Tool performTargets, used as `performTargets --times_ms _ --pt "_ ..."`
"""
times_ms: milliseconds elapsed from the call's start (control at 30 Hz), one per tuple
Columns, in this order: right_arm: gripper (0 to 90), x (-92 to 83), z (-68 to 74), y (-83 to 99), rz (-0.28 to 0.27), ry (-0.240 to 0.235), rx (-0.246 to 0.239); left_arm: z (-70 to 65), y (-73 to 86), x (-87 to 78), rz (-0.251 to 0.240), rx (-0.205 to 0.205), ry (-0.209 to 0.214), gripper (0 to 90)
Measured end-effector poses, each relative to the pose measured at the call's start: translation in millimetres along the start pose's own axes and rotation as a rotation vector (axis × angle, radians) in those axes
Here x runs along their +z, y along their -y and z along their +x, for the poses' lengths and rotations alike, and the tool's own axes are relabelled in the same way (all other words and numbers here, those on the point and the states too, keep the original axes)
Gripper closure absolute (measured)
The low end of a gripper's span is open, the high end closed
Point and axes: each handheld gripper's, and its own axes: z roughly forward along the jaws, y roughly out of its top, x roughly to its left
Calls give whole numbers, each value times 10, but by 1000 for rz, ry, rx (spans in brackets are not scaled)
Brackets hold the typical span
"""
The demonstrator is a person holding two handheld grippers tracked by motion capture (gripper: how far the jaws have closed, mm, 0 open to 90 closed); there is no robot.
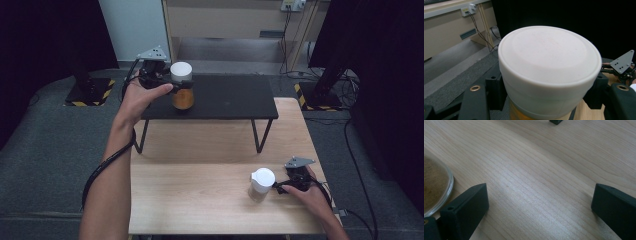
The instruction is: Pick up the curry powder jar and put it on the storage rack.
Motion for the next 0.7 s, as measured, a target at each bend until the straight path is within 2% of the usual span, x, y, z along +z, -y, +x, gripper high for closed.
performTargets --times_ms 333,500,700 --pt "19 0 0 0 0 0 0 32 34 46 10 -8 -6 332" --pt "19 0 0 0 0 0 0 68 109 51 -14 -32 -2 332" --pt "19 0 0 0 0 0 0 107 139 39 -20 -55 4 331"
